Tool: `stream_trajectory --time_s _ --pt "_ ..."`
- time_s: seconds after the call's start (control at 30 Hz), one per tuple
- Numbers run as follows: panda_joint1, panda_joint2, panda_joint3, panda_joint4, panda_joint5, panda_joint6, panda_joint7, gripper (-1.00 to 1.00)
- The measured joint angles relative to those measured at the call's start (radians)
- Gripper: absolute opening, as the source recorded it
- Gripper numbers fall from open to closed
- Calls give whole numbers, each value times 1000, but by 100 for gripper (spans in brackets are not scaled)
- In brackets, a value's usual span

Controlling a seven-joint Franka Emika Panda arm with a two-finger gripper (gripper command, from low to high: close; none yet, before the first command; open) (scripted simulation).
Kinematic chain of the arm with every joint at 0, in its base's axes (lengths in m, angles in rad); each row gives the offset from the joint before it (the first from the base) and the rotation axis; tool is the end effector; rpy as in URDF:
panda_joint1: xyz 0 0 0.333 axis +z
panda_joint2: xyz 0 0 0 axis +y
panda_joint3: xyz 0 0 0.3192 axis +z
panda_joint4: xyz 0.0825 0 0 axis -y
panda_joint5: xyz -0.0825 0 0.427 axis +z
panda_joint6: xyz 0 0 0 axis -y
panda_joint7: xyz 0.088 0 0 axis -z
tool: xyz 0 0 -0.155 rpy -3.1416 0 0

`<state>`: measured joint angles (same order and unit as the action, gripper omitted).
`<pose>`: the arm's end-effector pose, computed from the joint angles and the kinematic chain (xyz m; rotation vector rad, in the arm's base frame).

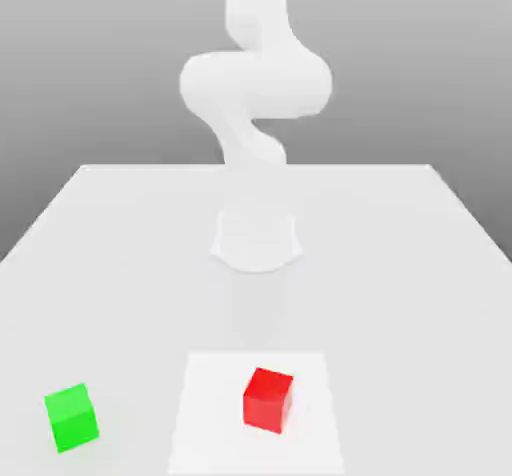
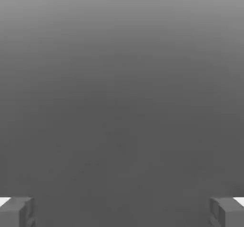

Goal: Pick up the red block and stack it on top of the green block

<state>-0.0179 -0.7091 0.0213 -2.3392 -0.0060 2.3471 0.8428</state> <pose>0.4541 0.0030 0.6269 -2.4794 1.1024 -0.9388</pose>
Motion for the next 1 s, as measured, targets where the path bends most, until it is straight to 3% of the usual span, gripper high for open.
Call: stream_trajectory --time_s 0.67,0.87,0.9,1.0 --pt "-69 731 95 -315 -29 379 331 0" --pt "-49 948 66 -314 -74 544 387 0" --pt "-38 984 53 -309 -84 575 395 -100" --pt "-38 984 54 -309 -85 575 396 -100"
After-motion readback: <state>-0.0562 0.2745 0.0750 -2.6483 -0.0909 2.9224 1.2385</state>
